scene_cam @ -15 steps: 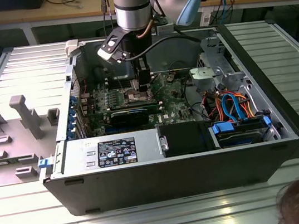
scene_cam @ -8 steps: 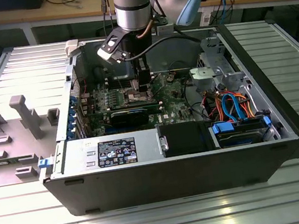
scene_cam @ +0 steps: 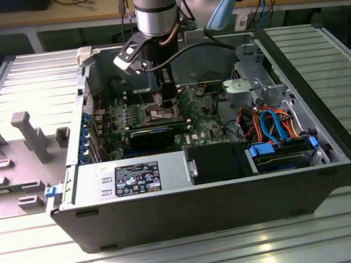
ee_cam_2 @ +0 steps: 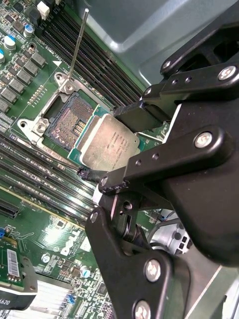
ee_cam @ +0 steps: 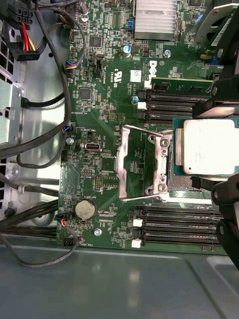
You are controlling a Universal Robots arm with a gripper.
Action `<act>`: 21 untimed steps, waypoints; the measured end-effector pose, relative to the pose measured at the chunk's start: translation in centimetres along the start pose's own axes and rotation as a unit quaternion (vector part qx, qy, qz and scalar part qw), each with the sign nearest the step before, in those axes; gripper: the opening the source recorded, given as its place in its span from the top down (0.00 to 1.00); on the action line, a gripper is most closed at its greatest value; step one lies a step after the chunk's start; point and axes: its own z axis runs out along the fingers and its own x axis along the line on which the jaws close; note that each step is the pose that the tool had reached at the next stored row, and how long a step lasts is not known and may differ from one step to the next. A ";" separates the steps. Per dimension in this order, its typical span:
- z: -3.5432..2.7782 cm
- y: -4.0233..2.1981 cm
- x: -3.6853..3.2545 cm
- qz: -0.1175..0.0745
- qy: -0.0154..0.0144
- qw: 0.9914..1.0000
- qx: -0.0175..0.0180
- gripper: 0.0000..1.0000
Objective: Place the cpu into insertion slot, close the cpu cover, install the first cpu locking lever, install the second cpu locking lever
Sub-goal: 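Place the cpu into insertion slot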
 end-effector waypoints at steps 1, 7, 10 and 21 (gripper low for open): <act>0.00 0.00 0.00 0.000 0.000 1.000 0.000 0.45; 0.01 -0.09 0.02 0.000 0.000 1.000 0.000 0.45; 0.01 -0.16 0.04 0.000 0.000 1.000 0.000 0.45; 0.06 -0.44 0.08 0.000 0.000 1.000 0.000 0.45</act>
